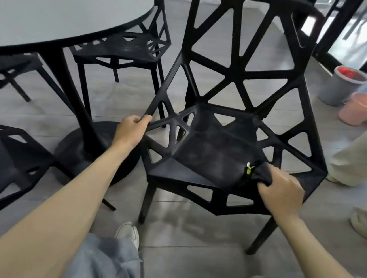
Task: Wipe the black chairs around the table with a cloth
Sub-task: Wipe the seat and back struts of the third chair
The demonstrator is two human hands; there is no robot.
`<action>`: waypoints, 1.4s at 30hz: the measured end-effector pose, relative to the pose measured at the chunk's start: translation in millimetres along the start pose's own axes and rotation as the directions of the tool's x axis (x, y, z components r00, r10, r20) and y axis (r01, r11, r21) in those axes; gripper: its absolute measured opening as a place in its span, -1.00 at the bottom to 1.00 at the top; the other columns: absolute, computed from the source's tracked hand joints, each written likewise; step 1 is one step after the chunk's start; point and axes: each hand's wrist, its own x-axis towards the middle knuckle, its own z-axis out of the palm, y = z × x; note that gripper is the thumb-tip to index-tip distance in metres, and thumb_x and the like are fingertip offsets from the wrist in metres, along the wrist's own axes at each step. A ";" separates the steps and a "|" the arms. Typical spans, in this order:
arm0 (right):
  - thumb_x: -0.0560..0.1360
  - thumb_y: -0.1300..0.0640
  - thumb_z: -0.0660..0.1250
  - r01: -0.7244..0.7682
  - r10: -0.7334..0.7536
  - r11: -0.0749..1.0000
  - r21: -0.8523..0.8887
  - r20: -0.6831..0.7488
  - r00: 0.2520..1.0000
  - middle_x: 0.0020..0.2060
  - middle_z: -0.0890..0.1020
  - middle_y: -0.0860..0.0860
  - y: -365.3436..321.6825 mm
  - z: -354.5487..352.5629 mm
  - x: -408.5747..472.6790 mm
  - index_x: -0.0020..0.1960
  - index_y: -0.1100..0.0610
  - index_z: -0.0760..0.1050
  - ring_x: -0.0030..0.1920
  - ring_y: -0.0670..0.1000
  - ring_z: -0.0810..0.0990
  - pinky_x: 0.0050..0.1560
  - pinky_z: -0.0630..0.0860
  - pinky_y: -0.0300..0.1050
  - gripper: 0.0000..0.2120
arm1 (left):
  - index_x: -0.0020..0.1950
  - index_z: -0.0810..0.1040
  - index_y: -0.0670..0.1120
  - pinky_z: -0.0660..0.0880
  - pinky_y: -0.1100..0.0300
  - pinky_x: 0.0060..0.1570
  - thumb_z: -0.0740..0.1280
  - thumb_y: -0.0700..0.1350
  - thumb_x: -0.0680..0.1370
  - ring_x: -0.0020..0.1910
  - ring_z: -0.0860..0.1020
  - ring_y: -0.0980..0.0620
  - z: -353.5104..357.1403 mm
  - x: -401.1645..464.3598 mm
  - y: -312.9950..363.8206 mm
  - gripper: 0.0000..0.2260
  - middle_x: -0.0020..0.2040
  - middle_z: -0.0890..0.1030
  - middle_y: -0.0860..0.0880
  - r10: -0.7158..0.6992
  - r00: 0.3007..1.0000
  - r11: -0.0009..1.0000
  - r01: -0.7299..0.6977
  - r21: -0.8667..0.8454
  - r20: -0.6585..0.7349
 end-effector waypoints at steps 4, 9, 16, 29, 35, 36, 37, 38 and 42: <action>0.42 0.06 0.41 0.073 -0.075 0.997 0.014 0.136 0.988 -0.13 0.73 -0.02 -44.8 2.0 -16.0 0.20 0.00 0.63 -0.12 0.18 0.71 -0.19 0.57 -0.02 -0.65 | -0.05 0.69 -0.06 0.53 0.01 0.17 0.28 0.32 0.52 0.06 0.61 -0.09 -14.0 -30.9 3.4 -0.54 -0.04 0.70 -0.01 -0.064 0.997 0.998 0.063 0.011 0.037; 0.36 0.07 0.43 0.161 -0.165 0.986 0.036 0.239 0.957 -0.15 0.72 -0.04 -122.7 4.0 -59.6 0.14 0.02 0.62 -0.15 0.12 0.71 -0.19 0.52 -0.06 -0.66 | -0.20 0.59 -0.10 0.60 -0.11 0.18 0.28 0.38 0.40 -0.01 0.65 -0.13 -34.7 -71.8 -2.1 -0.47 -0.11 0.70 -0.12 -0.106 0.989 0.994 0.109 -0.024 0.099; 0.20 0.32 0.44 0.207 -0.286 0.904 0.374 0.169 0.943 0.33 0.63 0.06 -241.0 25.0 -164.4 0.41 0.13 0.56 0.32 0.01 0.62 0.28 0.57 -0.10 -0.25 | -0.27 0.26 -0.07 0.33 0.04 -0.22 0.21 0.24 0.64 -0.26 0.45 -0.06 -50.2 -121.3 -6.1 -0.54 -0.32 0.39 -0.06 -0.065 0.993 0.996 0.059 0.062 0.101; 0.23 0.48 0.47 0.316 -0.360 0.884 0.344 0.069 0.930 0.33 0.63 -0.03 -222.2 30.2 -115.0 0.35 0.07 0.62 0.38 -0.08 0.55 0.46 0.41 -0.11 -0.28 | 0.33 0.62 -0.07 0.29 -0.01 0.41 -0.13 0.31 0.68 0.46 0.43 -0.13 -70.0 -78.6 3.2 -0.32 0.43 0.55 -0.10 -0.077 0.959 0.987 0.034 0.158 0.274; 0.05 0.47 0.51 0.176 -0.206 0.963 0.202 0.139 0.969 0.21 0.70 0.07 -210.1 26.2 -122.7 0.23 0.14 0.69 0.20 0.08 0.69 0.35 0.51 0.02 -0.25 | -0.05 0.50 -0.18 0.28 0.00 0.06 -0.04 0.09 0.71 0.13 0.45 -0.13 -51.3 -83.5 30.9 -0.53 0.01 0.59 -0.12 0.026 0.974 0.984 -0.065 0.165 0.224; 0.08 0.48 0.48 0.145 -0.181 0.957 0.252 0.125 0.975 0.22 0.69 0.07 -227.7 30.7 -119.9 0.26 0.15 0.67 0.21 0.08 0.69 0.34 0.53 0.00 -0.26 | -0.09 0.48 -0.17 0.30 -0.01 0.05 -0.03 0.08 0.71 0.12 0.46 -0.15 -51.6 -82.4 29.6 -0.55 -0.01 0.58 -0.12 0.027 0.976 0.985 -0.063 0.162 0.215; 0.16 0.49 0.46 0.122 -0.169 0.936 0.330 0.117 0.979 0.26 0.67 0.06 -247.6 36.0 -117.5 0.30 0.15 0.65 0.26 0.06 0.66 0.34 0.54 -0.04 -0.28 | -0.14 0.44 -0.16 0.31 -0.02 0.03 -0.03 0.07 0.70 0.11 0.47 -0.17 -52.6 -81.5 27.3 -0.57 -0.05 0.57 -0.12 0.026 0.978 0.985 -0.060 0.160 0.206; 0.25 0.50 0.44 0.110 -0.170 0.903 0.415 0.110 0.979 0.30 0.65 0.05 -266.8 41.3 -115.7 0.34 0.14 0.62 0.32 0.02 0.62 0.37 0.53 -0.06 -0.32 | -0.18 0.42 -0.16 0.32 -0.03 0.01 -0.02 0.06 0.70 0.11 0.48 -0.19 -54.4 -81.7 25.9 -0.57 -0.10 0.56 -0.11 0.033 0.980 0.985 -0.065 0.159 0.197; 0.40 0.48 0.42 0.146 -0.220 0.841 0.521 0.084 0.972 0.40 0.57 0.01 -288.0 48.8 -112.1 0.46 0.08 0.52 0.47 -0.05 0.47 0.51 0.36 -0.18 -0.32 | -0.17 0.46 -0.17 0.33 0.01 -0.06 -0.01 0.04 0.70 0.04 0.51 -0.11 -58.1 -82.1 21.5 -0.57 -0.12 0.58 -0.09 0.043 0.980 0.985 -0.073 0.155 0.193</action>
